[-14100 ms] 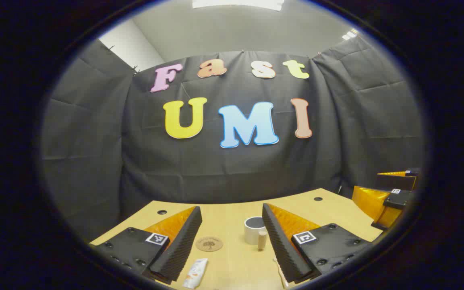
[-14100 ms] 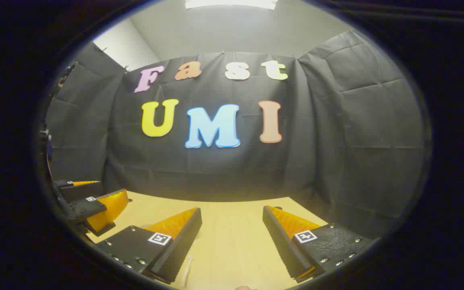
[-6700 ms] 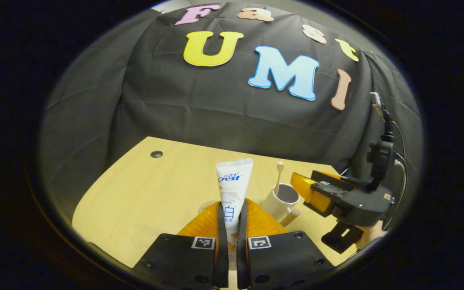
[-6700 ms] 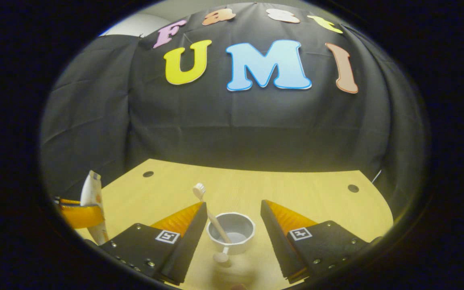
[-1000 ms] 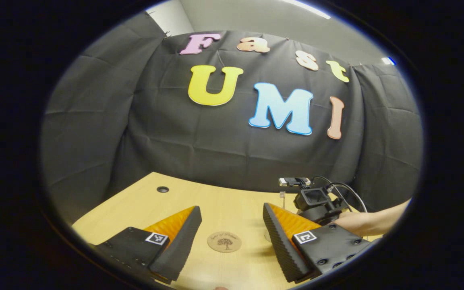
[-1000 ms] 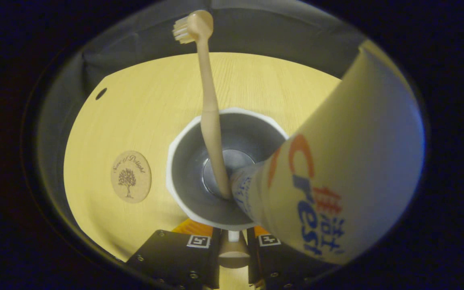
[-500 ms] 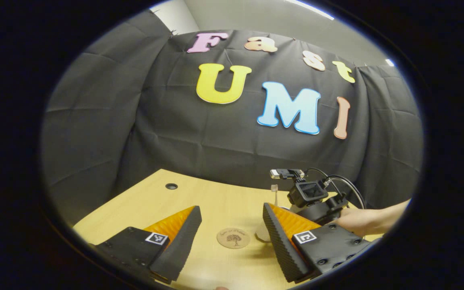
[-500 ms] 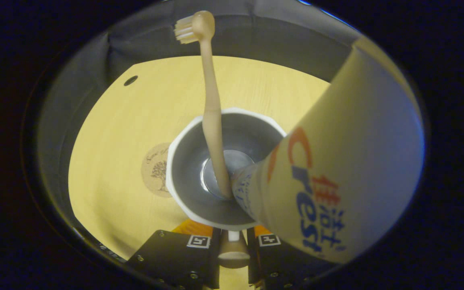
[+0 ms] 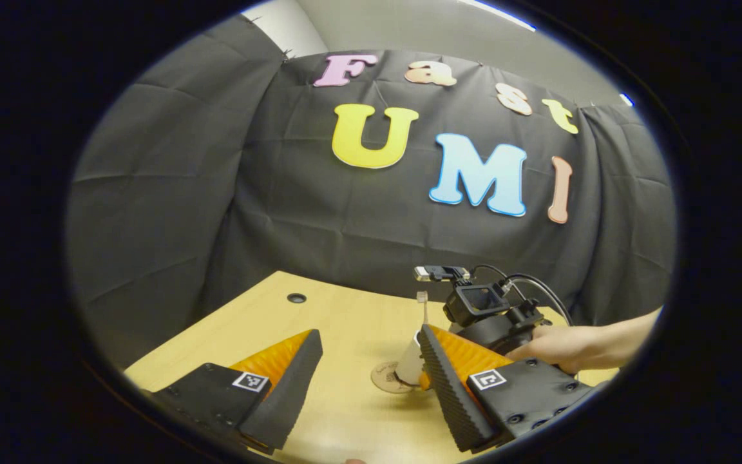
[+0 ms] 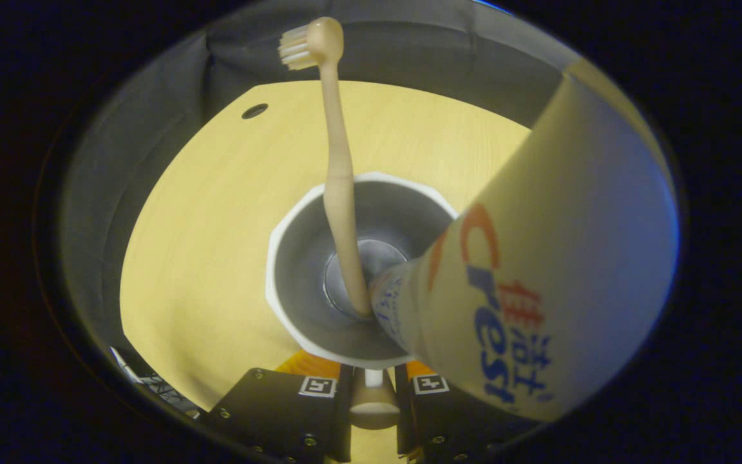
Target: Put the toothbrush and toothpaste on the desktop into the cup, then pick up the cup and place it on the coaster on the desktop.
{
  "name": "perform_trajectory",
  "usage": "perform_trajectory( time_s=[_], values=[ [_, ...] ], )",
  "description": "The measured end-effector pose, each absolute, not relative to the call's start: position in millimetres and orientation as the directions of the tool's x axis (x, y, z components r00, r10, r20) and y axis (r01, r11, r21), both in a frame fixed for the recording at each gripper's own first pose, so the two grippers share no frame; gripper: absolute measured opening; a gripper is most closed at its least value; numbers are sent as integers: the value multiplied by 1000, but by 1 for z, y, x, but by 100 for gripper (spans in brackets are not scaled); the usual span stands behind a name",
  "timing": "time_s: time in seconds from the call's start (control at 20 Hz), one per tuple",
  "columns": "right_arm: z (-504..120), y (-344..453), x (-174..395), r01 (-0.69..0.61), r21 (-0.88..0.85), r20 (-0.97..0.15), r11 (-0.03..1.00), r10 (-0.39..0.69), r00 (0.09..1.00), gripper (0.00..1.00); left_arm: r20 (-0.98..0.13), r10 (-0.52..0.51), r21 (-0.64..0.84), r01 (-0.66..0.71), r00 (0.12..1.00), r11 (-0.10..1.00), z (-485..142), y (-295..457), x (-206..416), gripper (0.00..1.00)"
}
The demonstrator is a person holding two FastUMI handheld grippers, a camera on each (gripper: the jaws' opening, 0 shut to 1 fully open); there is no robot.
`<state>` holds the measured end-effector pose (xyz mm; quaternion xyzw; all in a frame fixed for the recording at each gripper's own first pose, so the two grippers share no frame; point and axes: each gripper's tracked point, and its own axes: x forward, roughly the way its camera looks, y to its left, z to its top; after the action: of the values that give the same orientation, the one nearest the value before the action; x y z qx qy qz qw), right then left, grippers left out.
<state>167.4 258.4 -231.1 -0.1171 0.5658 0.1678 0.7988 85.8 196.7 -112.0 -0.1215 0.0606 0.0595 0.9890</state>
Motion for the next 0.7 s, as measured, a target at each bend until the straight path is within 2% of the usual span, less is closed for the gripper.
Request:
perform_trajectory(
  time_s=[0.05,0.1,0.7],
  values=[
    [-232,262,168,-405,1,-944,914,135,301,28,-134,107,-234,-136,985,963,-113,199,86,99],
    [-234,264,167,-410,1,-945,912,135,298,28,-135,111,-234,-140,985,962,-113,202,85,95],
    [-248,295,179,-448,-27,-955,894,110,277,29,-153,146,-257,-182,977,949,-124,222,79,95]
  ],
)
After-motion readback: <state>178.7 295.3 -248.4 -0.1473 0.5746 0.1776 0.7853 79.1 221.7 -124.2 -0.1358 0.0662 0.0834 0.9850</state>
